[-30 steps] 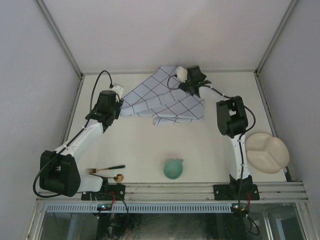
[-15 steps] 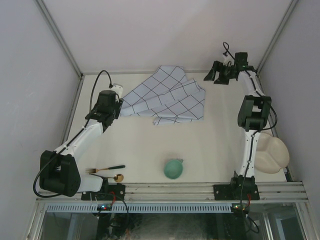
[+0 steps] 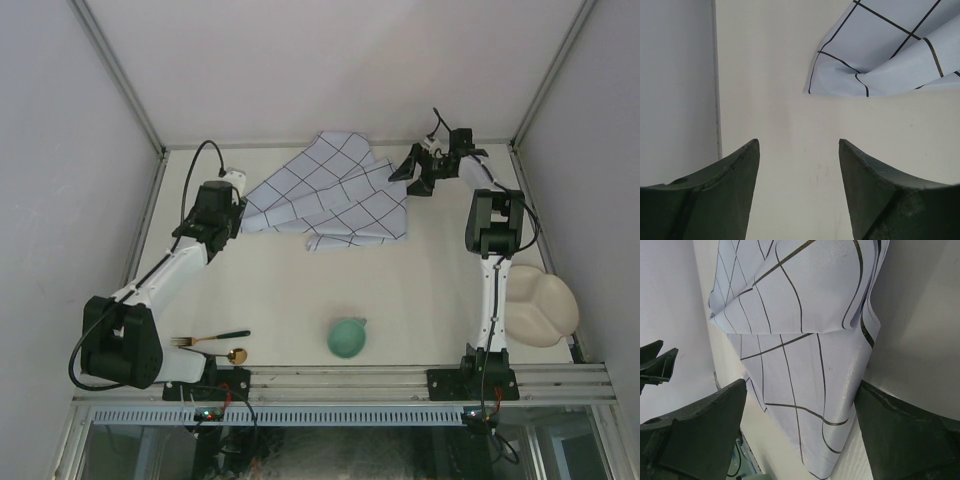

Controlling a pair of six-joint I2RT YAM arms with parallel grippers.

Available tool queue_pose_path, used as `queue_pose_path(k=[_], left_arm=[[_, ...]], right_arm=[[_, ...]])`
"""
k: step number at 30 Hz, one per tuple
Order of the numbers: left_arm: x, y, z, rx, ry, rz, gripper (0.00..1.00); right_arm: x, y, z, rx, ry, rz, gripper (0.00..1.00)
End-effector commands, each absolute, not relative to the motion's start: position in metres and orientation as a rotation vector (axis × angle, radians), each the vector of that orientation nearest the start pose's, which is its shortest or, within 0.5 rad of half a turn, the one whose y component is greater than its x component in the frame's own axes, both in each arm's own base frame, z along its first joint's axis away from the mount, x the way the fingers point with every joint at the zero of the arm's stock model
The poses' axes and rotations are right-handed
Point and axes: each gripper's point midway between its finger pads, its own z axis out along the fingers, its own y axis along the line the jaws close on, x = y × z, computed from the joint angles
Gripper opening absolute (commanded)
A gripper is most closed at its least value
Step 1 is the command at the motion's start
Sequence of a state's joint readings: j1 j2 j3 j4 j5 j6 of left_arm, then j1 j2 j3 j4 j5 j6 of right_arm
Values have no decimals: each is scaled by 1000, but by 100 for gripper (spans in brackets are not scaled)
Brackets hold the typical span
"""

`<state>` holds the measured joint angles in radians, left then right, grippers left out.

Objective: Set the dinner table for one person
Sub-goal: Flatten out the napkin at the center of the board.

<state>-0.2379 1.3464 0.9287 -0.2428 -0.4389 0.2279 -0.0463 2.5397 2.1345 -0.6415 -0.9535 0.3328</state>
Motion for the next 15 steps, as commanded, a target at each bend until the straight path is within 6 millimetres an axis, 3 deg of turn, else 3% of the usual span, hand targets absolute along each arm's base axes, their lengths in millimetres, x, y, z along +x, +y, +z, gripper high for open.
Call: queue_pose_path(k=[1, 9, 12, 15], left_arm=[[388, -6, 171, 220, 2121, 464, 69], [389, -5, 170, 216, 2121, 459, 69], [389, -5, 171, 215, 2119, 456, 69], [388, -4, 172, 211, 2117, 457, 69]], right_arm=[[552, 122, 96, 62, 2407, 1276, 87], [563, 86, 149, 17, 2354, 965, 88], [564, 85, 166, 2, 2322, 941, 88], [565, 90, 168, 2, 2312, 952, 89]])
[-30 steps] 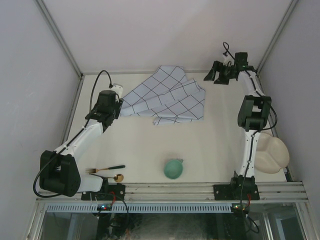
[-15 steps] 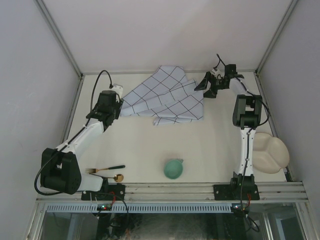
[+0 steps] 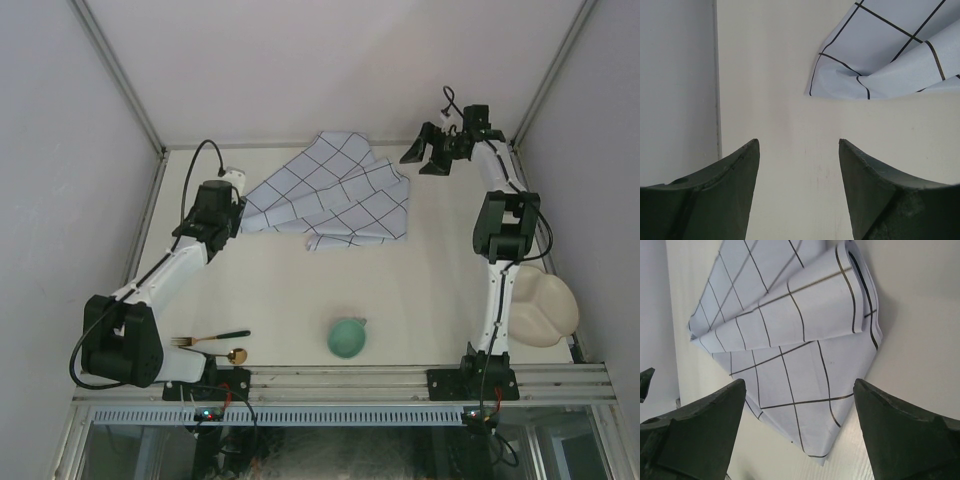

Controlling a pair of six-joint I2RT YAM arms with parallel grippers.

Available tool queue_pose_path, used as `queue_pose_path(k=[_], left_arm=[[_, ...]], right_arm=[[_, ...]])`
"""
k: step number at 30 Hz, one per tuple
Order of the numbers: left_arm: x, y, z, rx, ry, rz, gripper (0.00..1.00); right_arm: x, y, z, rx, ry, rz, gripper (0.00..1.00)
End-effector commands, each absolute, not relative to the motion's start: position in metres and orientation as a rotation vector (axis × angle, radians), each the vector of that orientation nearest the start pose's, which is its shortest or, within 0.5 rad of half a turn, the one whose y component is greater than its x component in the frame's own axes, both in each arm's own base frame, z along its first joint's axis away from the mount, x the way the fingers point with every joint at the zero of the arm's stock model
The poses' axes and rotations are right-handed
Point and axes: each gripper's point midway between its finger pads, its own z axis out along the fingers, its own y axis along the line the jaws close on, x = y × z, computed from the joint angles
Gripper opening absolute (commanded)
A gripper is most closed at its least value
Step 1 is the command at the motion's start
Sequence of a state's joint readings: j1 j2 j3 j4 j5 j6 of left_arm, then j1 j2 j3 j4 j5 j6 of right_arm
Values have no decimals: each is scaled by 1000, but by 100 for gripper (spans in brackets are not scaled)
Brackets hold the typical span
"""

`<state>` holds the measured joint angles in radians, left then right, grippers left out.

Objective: Set the dinner table for one person
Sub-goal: Flatten out the napkin at the center of the board.

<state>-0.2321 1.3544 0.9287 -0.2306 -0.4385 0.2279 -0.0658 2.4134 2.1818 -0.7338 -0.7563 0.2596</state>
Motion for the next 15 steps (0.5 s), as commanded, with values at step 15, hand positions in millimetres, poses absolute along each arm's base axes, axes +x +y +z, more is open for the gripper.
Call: queue_pose_path(k=[15], left_arm=[[388, -2, 172, 204, 2118, 453, 69]], right_arm=[[576, 117, 101, 13, 2388, 1091, 89]])
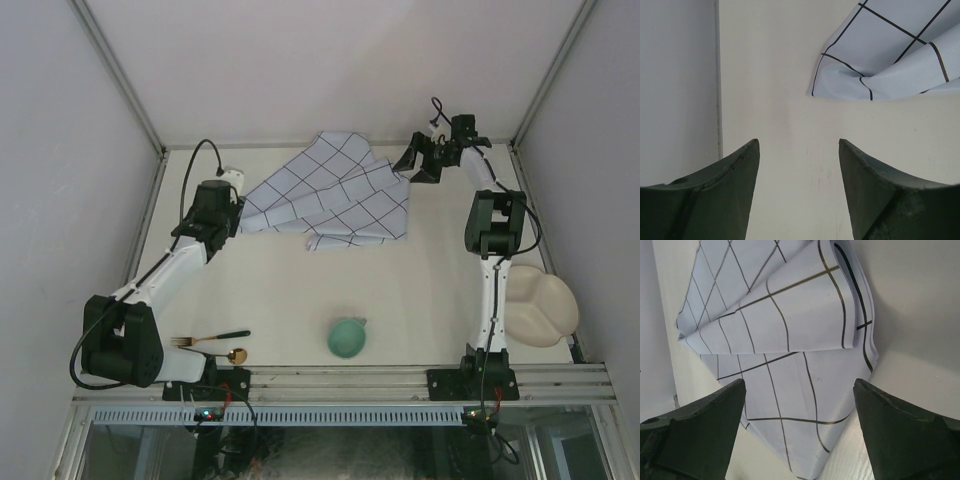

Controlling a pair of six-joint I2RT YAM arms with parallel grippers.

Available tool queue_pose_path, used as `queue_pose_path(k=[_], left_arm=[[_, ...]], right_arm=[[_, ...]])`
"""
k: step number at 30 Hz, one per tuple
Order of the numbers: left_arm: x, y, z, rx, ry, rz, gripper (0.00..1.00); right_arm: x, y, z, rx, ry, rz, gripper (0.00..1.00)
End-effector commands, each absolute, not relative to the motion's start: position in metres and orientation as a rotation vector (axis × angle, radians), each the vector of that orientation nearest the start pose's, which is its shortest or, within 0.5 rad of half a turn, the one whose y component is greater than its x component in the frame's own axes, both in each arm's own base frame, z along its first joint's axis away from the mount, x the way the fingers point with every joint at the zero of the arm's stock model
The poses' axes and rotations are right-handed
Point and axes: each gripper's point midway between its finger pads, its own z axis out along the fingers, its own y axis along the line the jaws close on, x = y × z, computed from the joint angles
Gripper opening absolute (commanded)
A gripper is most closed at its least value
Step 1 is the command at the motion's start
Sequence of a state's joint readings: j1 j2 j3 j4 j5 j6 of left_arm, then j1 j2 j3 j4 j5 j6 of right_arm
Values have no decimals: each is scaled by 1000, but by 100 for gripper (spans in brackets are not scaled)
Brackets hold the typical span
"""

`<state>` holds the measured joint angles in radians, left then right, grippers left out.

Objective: Set the dinner table for one person
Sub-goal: Flatten out the napkin at the center of the board.

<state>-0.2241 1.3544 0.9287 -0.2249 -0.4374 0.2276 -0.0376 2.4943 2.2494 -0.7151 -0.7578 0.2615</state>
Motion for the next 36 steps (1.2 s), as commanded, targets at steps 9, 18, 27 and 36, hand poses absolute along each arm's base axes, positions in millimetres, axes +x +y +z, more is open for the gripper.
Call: queue_pose_path(k=[9, 18, 27, 36], left_arm=[[388, -1, 172, 202, 2122, 456, 69], [389, 0, 171, 197, 2125, 458, 69], [389, 1, 172, 198, 2124, 460, 69], [389, 1, 172, 197, 2125, 458, 69]], right_arm=[[584, 123, 97, 27, 2378, 1109, 89], [586, 129, 89, 35, 2387, 1117, 89], [584, 131, 79, 42, 2407, 1113, 89], [582, 127, 74, 48, 2422, 1103, 89]])
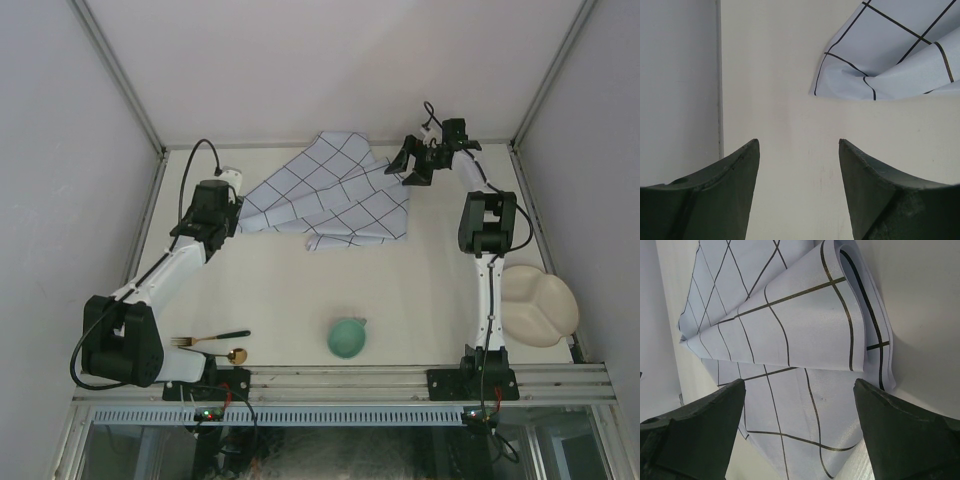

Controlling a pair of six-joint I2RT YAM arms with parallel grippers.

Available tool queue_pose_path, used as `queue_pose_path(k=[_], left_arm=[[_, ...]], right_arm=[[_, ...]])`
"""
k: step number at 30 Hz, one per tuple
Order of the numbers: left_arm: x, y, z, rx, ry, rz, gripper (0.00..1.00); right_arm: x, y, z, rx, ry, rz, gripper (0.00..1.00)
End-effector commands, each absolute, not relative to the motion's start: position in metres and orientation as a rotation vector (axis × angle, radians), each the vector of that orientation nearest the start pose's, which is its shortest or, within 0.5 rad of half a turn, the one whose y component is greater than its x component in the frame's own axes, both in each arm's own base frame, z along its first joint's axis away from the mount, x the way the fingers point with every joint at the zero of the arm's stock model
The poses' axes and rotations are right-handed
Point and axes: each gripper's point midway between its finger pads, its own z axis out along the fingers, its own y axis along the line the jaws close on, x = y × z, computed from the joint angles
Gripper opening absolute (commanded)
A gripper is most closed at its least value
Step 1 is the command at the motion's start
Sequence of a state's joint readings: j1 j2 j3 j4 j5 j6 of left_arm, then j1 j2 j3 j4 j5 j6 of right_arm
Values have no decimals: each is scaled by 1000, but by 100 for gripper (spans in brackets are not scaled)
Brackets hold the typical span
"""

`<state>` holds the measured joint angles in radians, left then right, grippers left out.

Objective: Set the dinner table for one person
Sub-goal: Flatten out the napkin at the center of the board.

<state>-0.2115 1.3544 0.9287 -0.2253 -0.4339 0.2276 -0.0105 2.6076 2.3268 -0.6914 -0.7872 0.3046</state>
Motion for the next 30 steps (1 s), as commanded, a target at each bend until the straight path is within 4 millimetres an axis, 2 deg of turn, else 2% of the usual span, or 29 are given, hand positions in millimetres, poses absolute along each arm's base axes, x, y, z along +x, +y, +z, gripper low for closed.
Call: queue_pose_path(k=[1, 7, 15, 23, 30], left_arm=[[389, 1, 172, 197, 2124, 459, 69], [390, 1, 172, 195, 2124, 458, 69], [389, 2, 171, 195, 2126, 458, 69], [389, 3, 172, 192, 2127, 463, 69], [389, 6, 172, 186, 2129, 469, 69]], right_arm=[[582, 125, 74, 50, 2424, 1100, 89], [584, 115, 74, 76, 2416, 1092, 89], [586, 127, 69, 67, 2414, 1119, 90], [594, 136, 73, 104, 2383, 1147, 90], [596, 138, 69, 142, 2398, 1125, 90]])
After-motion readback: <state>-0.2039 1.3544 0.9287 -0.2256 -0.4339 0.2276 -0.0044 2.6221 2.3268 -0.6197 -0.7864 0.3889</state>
